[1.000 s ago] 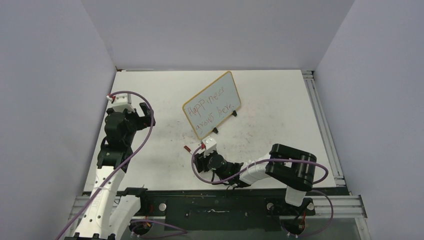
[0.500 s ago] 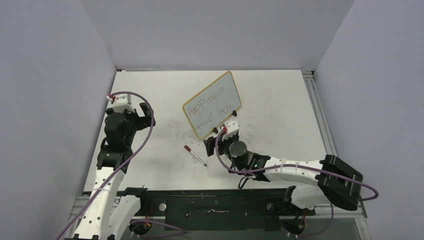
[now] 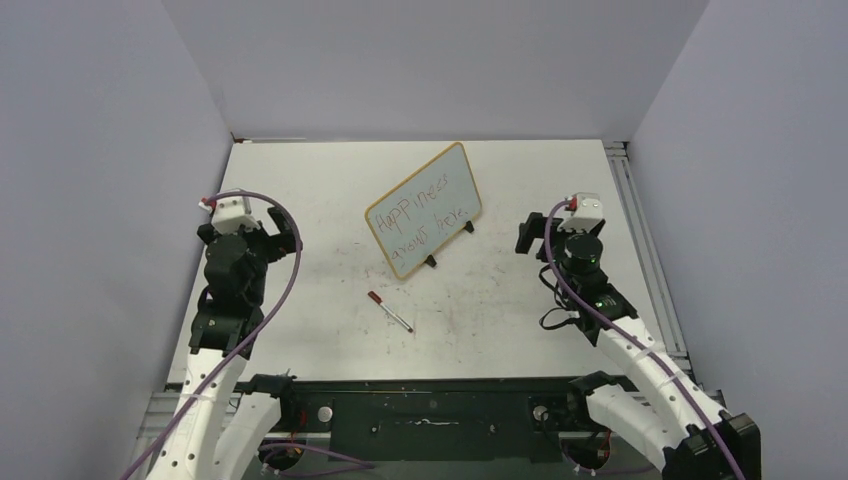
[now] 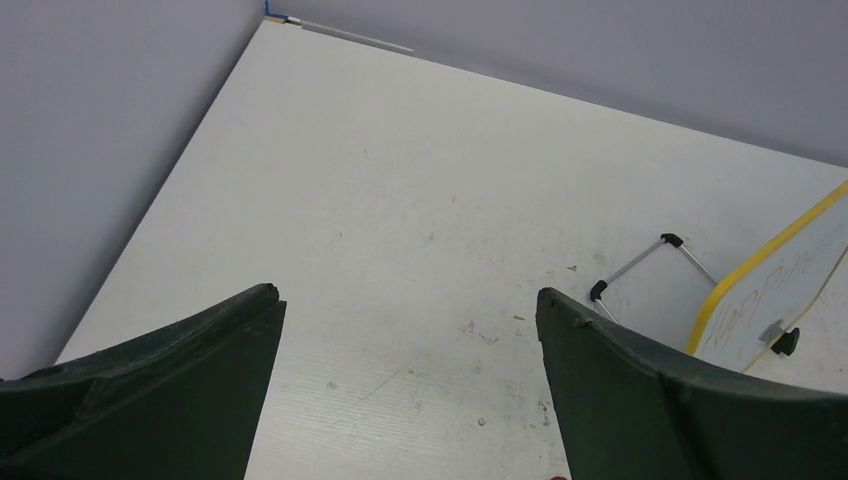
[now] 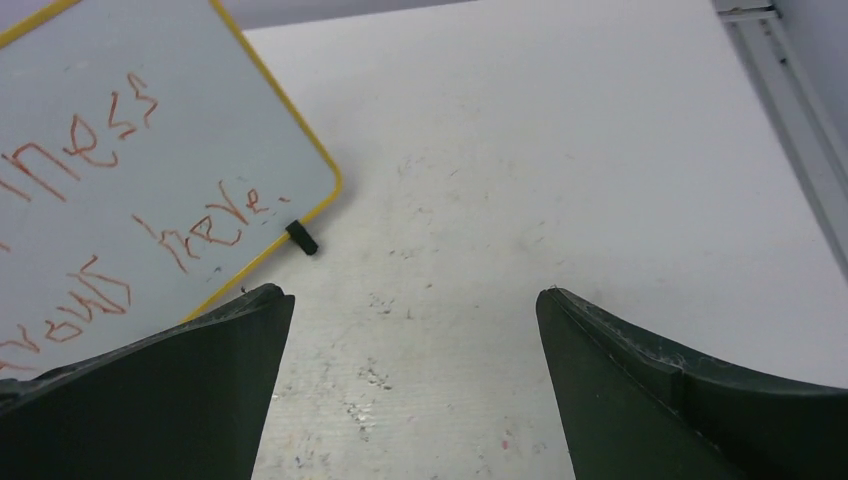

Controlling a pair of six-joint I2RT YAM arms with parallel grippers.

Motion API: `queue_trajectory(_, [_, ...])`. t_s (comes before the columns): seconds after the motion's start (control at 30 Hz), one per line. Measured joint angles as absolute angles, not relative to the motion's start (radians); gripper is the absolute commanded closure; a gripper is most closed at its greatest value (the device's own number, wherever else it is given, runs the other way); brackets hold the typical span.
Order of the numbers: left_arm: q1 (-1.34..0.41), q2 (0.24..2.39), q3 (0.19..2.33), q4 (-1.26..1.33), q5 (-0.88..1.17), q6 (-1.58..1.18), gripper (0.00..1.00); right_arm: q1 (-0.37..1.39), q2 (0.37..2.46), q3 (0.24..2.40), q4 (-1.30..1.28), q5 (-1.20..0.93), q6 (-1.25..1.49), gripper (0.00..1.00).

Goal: Write a sentence on the whiteboard
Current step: Reset both arms

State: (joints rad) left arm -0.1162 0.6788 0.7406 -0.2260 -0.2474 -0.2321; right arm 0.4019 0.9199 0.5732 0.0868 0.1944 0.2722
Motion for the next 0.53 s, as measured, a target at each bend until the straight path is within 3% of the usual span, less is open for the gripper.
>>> queue_trajectory(0.23, [-0.135, 0.670, 0.741, -0.236, -0.326, -0.236, 0.04, 0.299, 0.754, 0.568, 0.077, 0.187, 0.262, 0.01])
queue_trajectory(0.43, [-0.137, 0.657, 0.741, -0.236, -0.337, -0.236, 0.04, 0.294, 0.744, 0.553, 0.078, 0.187, 0.252, 0.00])
queue_trajectory(0.53, [-0.137, 0.656, 0.741, -0.236, -0.337, -0.232, 0.04, 0.293, 0.744, 0.547, 0.075, 0.187, 0.248, 0.05])
